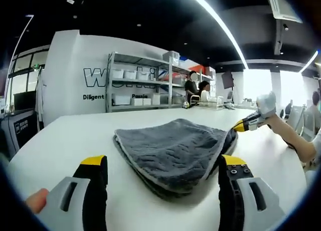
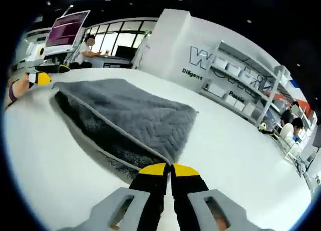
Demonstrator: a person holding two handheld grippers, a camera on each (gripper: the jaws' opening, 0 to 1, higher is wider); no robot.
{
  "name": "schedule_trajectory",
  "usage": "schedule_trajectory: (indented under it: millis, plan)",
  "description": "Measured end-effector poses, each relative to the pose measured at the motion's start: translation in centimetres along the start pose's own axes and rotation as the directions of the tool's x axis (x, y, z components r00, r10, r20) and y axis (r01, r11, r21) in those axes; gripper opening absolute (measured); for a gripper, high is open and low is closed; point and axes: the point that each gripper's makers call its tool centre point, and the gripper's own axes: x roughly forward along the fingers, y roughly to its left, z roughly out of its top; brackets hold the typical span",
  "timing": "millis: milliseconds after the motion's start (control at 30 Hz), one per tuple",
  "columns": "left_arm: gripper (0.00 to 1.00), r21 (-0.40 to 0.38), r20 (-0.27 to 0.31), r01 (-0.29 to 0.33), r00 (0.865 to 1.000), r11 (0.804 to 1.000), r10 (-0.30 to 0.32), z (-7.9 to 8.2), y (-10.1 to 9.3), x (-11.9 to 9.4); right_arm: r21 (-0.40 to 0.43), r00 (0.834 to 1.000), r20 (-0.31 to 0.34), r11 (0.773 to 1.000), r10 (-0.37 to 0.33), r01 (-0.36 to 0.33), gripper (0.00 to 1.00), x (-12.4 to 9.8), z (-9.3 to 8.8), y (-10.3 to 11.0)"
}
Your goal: Open the folded towel by lifting each exposed corner and separating the folded layers until the towel lies flat within the target outline without major curled edges
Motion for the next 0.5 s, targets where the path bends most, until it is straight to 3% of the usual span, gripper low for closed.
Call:
schedule_trajectory:
  millis: [200,500]
  plan:
    - [0.9,-0.008,0.0,-0.002,1.0,1.0,0.002,0.0,0.1,0.0,0.02,0.999,-0.016,0.999,-0.049,0.049,0.0,-0.2,-0.6,-1.3]
    - [0.9,-0.008,-0.004,0.003,1.0,1.0,-0.003,-0.1,0.0,0.1,0.082,1.0,-0.027,0.997,0.01,-0.008,0.03,-0.4,-1.1,-0.6]
